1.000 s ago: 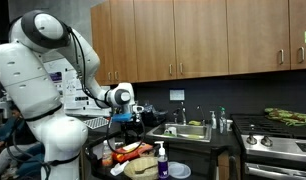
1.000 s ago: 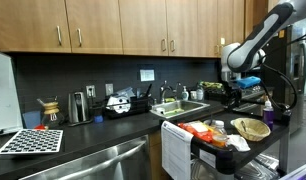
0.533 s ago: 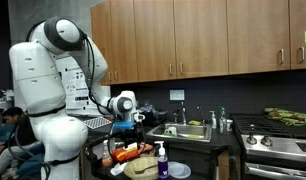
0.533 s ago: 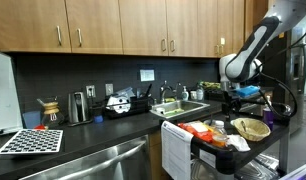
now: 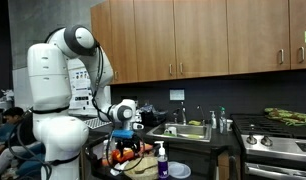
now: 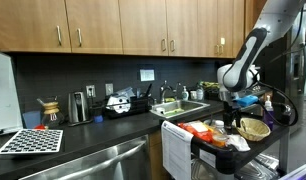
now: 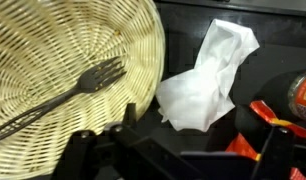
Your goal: Move the white napkin backwards then use it to wipe the top shelf of the service trolley.
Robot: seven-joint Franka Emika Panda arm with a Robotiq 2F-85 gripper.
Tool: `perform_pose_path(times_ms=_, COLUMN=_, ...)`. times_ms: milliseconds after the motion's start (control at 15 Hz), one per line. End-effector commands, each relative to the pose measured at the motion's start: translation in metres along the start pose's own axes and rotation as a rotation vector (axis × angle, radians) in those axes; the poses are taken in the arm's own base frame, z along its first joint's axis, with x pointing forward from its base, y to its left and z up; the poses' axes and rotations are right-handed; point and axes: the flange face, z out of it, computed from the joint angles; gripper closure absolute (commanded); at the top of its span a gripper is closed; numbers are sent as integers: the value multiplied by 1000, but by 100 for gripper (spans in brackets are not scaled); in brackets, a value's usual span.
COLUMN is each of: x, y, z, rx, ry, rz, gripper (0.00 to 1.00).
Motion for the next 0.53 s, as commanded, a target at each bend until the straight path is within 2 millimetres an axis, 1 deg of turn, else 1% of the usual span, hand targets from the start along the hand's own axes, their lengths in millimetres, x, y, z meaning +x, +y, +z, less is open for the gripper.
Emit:
perform_pose_path(times_ms=0, x=2, y=-14, z=14, rx=30, ry=-18, rz=-54, gripper=0)
perform_pose_path(times_ms=267, x=2, y=-26, z=22, rx=20, ry=-35, rz=-98, gripper=0)
perform_pose_path(times_ms=467, x=3, y=-28, z=20, rx=20, ry=-33, rz=-107, gripper=0)
